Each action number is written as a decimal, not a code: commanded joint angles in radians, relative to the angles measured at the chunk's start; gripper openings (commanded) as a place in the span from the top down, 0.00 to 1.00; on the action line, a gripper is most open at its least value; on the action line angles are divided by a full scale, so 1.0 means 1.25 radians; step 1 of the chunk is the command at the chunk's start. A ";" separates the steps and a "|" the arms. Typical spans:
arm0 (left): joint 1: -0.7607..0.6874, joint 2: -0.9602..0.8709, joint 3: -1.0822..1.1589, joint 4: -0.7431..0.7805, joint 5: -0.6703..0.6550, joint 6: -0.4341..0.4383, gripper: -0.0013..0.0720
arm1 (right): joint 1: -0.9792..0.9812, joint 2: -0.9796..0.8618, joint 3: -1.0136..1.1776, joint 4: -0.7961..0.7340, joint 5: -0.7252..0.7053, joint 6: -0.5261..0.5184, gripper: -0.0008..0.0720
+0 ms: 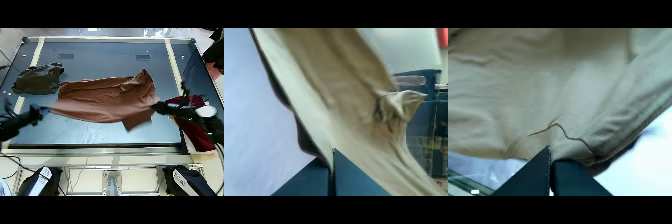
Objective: Fold the shirts.
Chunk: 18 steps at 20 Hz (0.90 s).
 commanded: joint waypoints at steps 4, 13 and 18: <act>-0.008 0.358 0.338 0.000 -0.038 0.020 0.97 | 0.001 0.280 0.414 -0.136 0.196 0.046 0.98; -0.637 0.195 1.005 1.016 -0.148 -0.323 0.97 | 0.001 0.270 0.793 -0.374 0.220 0.156 0.98; -0.749 0.014 0.989 1.244 -0.228 -0.331 0.97 | 0.001 0.066 0.783 -0.364 0.296 0.155 0.98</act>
